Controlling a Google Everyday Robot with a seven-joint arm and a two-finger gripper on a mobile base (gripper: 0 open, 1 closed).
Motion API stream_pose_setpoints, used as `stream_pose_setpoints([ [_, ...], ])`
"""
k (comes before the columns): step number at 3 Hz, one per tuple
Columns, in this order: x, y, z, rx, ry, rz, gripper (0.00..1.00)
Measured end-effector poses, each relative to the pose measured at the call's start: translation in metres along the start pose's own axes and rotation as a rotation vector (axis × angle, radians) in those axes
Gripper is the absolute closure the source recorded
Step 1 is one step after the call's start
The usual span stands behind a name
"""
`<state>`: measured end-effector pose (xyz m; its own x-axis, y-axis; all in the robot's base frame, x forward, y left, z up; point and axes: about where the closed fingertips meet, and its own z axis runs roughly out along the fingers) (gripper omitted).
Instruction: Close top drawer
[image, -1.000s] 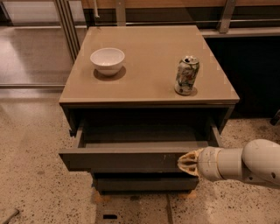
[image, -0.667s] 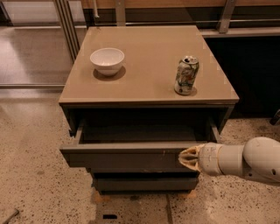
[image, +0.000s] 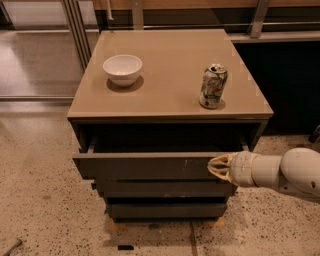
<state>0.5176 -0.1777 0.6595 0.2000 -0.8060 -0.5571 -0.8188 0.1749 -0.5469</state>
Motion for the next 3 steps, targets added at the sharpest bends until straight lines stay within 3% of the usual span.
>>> stream_pose_setpoints([
  [3,0.017,-0.040,0.015,0.056,0.026,0.050,1.00],
])
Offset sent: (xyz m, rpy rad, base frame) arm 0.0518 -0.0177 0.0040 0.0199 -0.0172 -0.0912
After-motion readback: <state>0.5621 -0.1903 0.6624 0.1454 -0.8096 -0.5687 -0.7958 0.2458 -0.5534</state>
